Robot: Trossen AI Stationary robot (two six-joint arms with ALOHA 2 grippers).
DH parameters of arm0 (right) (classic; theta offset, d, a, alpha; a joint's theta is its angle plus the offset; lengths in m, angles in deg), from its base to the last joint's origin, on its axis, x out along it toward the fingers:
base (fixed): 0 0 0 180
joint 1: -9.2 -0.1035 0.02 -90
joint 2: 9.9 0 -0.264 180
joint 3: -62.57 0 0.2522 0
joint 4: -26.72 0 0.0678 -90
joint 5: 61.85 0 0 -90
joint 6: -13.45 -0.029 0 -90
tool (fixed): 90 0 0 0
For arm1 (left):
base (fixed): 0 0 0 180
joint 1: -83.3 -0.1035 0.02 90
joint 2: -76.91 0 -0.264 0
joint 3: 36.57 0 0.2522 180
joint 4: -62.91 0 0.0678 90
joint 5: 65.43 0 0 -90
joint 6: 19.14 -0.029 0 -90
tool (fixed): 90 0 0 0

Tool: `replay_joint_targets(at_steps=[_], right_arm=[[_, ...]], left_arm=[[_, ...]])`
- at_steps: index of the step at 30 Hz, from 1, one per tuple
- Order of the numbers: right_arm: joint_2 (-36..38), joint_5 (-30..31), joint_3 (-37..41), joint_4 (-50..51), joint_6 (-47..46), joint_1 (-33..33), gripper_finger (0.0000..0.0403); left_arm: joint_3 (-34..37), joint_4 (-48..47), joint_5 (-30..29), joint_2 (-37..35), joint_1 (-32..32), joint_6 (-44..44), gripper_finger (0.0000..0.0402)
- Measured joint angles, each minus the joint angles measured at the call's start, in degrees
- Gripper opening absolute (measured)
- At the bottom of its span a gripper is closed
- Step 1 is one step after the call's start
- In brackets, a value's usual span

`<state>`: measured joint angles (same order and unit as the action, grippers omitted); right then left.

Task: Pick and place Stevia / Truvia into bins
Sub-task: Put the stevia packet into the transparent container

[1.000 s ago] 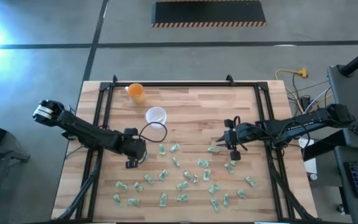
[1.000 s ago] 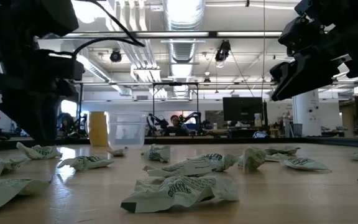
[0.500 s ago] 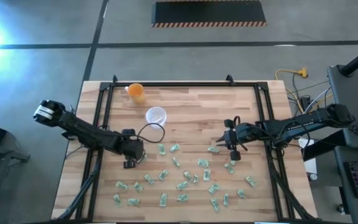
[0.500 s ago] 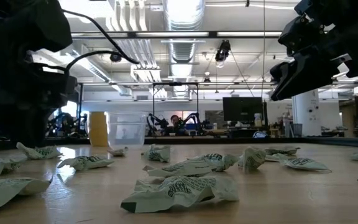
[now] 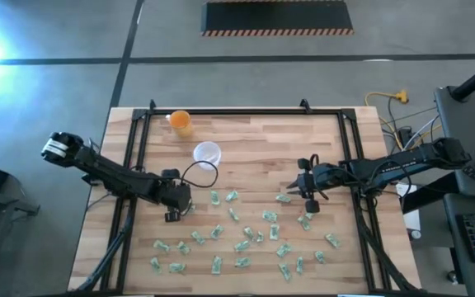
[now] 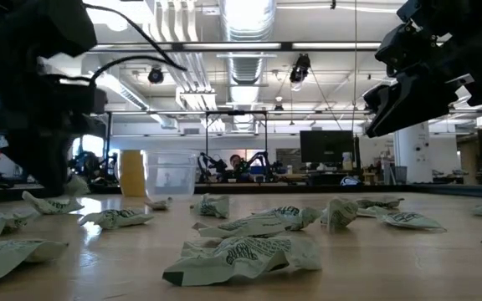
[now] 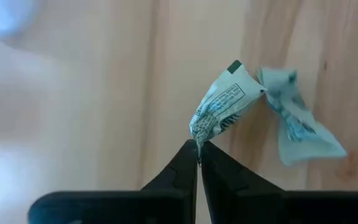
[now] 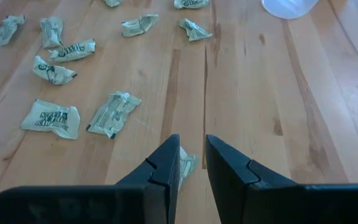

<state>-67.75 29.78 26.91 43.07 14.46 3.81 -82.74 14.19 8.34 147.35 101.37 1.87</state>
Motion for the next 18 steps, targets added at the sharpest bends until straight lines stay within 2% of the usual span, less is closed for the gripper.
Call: replay_joint_targets(at_steps=[5,8,12,18], right_arm=[[0.0,0.0,0.4,-0.8,0.0,0.0,0.0068],[0.0,0.0,0.6,-1.6,0.1,0.0,0.0068],[0.0,0.0,0.7,-1.7,0.2,0.0,0.0068],[0.0,0.0,0.7,-2.3,0.2,0.0,0.0068]], left_arm=[[-1.1,0.0,-9.3,-4.0,0.0,-2.5,0.0],[-1.6,0.7,-17.6,-6.2,0.0,-5.1,0.0],[-1.2,7.7,-28.9,-7.8,-1.4,-13.0,0.0],[-1.6,21.2,-29.7,-6.2,-7.7,-28.9,0.0]])
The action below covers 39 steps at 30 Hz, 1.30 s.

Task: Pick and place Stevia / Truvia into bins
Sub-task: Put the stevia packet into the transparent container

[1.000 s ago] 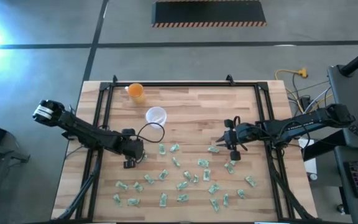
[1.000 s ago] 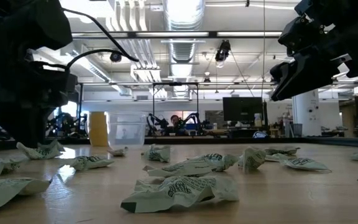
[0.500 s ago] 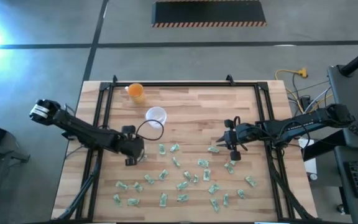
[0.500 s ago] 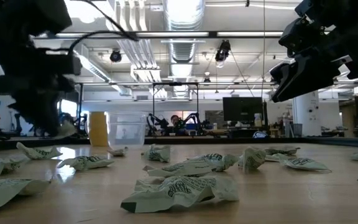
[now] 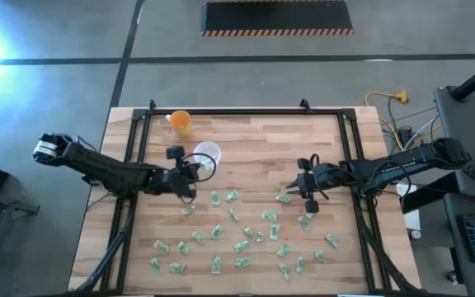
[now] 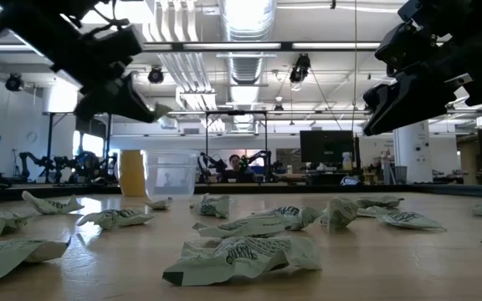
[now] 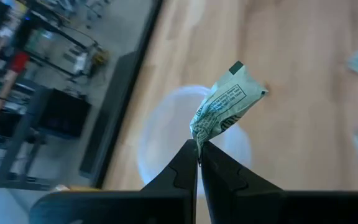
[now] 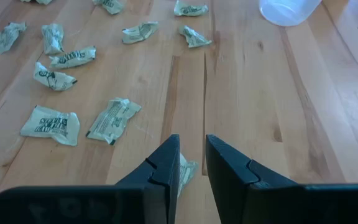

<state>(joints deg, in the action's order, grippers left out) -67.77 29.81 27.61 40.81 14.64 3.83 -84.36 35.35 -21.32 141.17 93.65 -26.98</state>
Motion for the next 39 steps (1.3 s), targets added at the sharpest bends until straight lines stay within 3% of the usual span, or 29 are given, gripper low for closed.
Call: replay_joint_targets(at_steps=[3,10,15,20,29,34,39], right_arm=[[0.0,0.0,0.0,-0.1,-0.1,0.0,0.0068],[0.0,0.0,0.1,-0.3,0.2,0.0,0.0068],[0.0,0.0,0.1,-0.2,0.2,0.0,0.0068],[0.0,0.0,0.1,-0.4,-0.7,0.0,0.0068],[-0.2,-0.5,2.5,1.0,-7.7,0.0,0.0068],[-4.0,-0.6,2.9,0.3,-10.7,-0.2,0.0068],[-12.5,-0.6,2.9,-7.0,-7.4,-0.7,0.0068]], left_arm=[[-0.6,1.5,0.7,0.8,-3.9,-3.2,0.0],[-0.6,1.3,9.1,1.9,-12.1,-4.8,0.0],[-0.6,1.3,9.7,2.8,-14.8,-5.5,0.0],[-0.6,1.9,12.5,2.9,-15.0,-7.6,0.0034],[-1.1,2.7,12.4,2.2,-14.9,-7.5,0.0124],[-1.1,2.1,12.8,0.5,-14.4,-4.6,0.0139],[-1.1,-0.2,14.0,-2.2,-12.7,-1.0,0.014]])
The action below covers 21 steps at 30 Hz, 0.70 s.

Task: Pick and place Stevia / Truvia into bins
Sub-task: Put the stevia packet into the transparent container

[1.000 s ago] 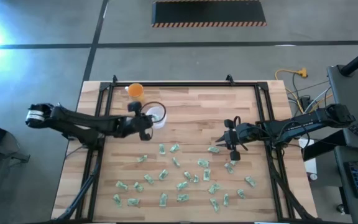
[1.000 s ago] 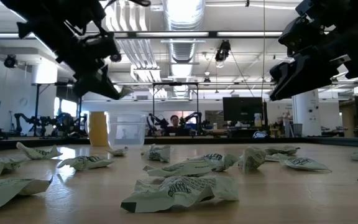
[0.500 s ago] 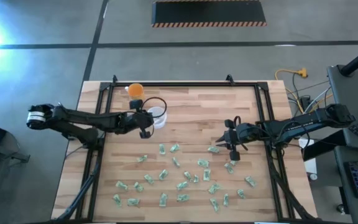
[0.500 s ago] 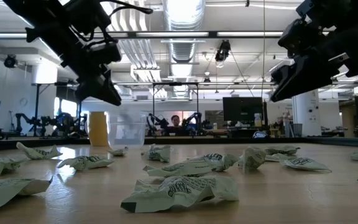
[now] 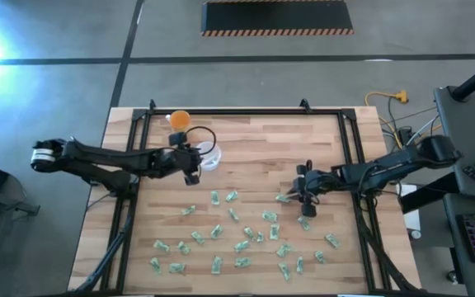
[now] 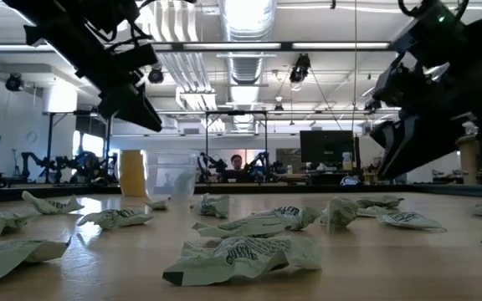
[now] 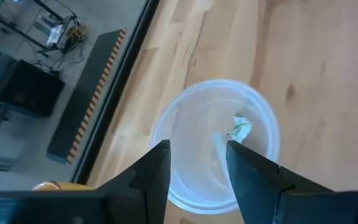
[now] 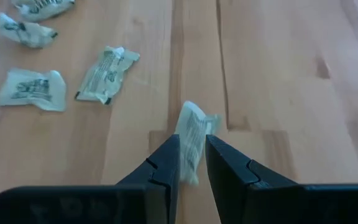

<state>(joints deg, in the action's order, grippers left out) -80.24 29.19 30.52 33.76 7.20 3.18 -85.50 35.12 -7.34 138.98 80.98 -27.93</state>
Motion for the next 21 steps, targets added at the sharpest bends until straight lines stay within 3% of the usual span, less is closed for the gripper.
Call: replay_joint_targets(at_steps=[8,18,21], right_arm=[[-8.4,0.3,-2.2,-2.6,0.7,0.0,0.0068],[-13.3,0.4,-4.9,-2.2,1.0,0.0,0.0066],[-13.3,0.4,-5.5,-1.2,2.5,0.0,0.0047]], left_arm=[[0.3,-3.5,0.5,-6.0,5.4,5.3,0.014],[2.1,-3.4,0.5,-11.4,11.4,7.4,0.014],[2.1,-3.0,0.5,-12.7,12.5,7.6,0.014]])
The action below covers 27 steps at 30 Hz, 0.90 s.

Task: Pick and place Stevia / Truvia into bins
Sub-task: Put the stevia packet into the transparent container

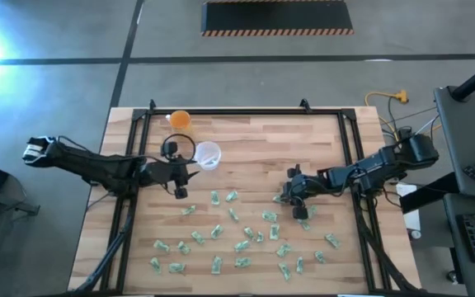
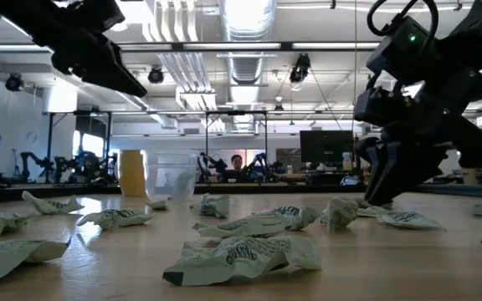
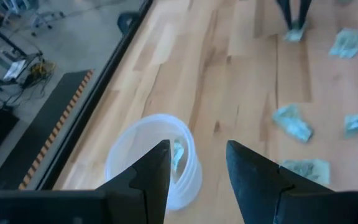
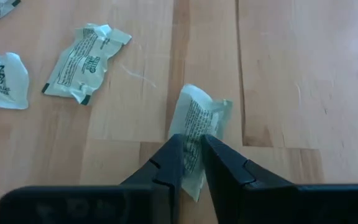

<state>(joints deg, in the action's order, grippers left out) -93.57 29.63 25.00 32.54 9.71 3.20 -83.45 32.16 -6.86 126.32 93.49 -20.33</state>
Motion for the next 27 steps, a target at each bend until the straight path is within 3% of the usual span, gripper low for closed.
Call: replay_joint_targets(at_steps=[3,9,15,20,27], right_arm=[[0.8,0.2,-0.4,0.6,1.9,-0.2,0.0016],[1.5,0.4,-1.9,0.4,4.5,-0.6,0.0008],[1.4,6.5,-6.4,-3.0,11.9,-0.6,0.0008],[1.2,11.8,-10.3,-13.1,20.8,-0.2,0.0008],[1.1,9.2,-16.7,-18.4,25.5,4.1,0.0008]], left_arm=[[0.0,0.0,0.0,-0.9,0.8,0.2,0.014],[0.0,0.0,-0.1,-2.1,1.6,0.9,0.014],[0.0,-0.6,-0.1,-2.1,1.7,0.9,0.014],[0.0,-1.9,-0.1,-1.8,2.2,1.6,0.014],[-0.2,-13.2,2.7,-2.7,3.6,10.6,0.014]])
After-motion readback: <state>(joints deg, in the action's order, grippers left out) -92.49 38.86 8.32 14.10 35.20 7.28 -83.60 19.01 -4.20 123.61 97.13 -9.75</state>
